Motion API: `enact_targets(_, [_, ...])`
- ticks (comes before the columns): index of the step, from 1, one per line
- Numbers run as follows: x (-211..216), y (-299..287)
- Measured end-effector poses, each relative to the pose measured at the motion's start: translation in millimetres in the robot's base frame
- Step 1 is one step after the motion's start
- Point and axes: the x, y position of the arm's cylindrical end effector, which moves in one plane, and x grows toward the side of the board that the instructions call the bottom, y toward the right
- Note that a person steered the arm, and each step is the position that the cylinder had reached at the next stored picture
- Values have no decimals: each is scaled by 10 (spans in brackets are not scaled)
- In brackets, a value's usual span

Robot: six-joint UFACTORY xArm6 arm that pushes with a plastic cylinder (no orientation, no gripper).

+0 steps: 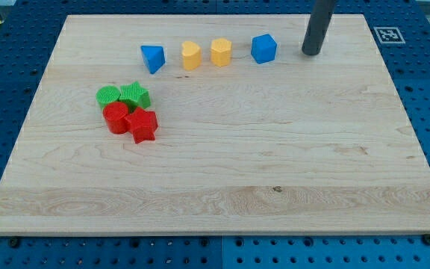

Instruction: Place your arm above the yellow blocks

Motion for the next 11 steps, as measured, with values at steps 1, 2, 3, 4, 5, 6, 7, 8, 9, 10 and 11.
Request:
enact_targets(1, [-584,-298])
enact_targets(2, [-768,-667])
enact_targets(3, [-683,-954])
enact_targets(4, [-548,-1334])
enact_targets(5, [-442,-1595])
enact_targets(6, [-295,-1643])
enact_targets(7, [-138,-1644])
enact_targets(8, [-126,-1757])
enact_targets(9, [-126,-1868])
enact_targets(10, [-119,-1896])
enact_targets(11, [-68,-1916])
